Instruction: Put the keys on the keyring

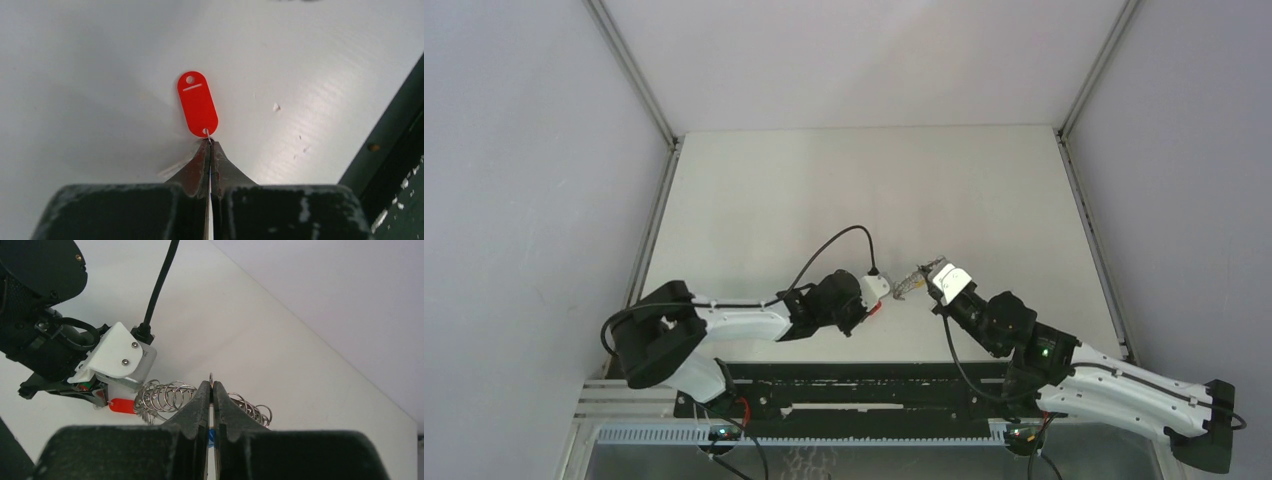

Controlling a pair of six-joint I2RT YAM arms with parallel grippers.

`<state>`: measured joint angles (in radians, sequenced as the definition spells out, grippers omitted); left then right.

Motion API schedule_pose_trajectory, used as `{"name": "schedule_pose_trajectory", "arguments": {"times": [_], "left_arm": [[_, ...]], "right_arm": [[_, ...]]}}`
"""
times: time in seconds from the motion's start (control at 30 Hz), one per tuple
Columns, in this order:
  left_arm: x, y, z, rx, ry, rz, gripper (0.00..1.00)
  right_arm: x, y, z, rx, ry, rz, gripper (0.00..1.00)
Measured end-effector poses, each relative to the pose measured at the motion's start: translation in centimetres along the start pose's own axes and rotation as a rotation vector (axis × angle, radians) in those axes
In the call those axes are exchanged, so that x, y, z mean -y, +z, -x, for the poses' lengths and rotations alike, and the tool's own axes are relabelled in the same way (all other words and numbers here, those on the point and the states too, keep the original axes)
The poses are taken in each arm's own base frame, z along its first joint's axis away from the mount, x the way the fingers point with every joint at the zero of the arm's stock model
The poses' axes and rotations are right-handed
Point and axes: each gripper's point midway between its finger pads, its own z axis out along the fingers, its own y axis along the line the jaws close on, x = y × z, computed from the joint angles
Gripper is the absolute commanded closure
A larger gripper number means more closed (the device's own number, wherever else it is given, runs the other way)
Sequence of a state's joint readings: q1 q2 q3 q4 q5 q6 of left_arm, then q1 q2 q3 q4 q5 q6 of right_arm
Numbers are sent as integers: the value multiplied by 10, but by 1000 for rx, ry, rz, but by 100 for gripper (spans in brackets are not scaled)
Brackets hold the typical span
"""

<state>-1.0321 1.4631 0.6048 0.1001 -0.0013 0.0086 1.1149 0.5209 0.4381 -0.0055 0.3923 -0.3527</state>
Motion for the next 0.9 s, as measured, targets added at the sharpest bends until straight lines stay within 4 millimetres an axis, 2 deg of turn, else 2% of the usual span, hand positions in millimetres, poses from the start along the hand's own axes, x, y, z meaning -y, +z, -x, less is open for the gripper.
{"name": "schedule_pose_trajectory", "arguments": {"times": [0.3, 0.63, 0.77, 0.9], "left_arm": [[-15, 14, 32, 89, -15, 76, 100], [-32, 41, 47, 147, -99, 156, 100], [-34, 51, 46, 164, -150, 173, 92], [-34, 54, 52, 194, -181, 178, 74]], "right_arm": [[21, -6, -8, -49, 3, -126, 100], [32, -8, -16, -88, 4, -199, 100], [33, -8, -16, -90, 8, -206, 100], [33, -8, -16, -89, 9, -203, 100]]}}
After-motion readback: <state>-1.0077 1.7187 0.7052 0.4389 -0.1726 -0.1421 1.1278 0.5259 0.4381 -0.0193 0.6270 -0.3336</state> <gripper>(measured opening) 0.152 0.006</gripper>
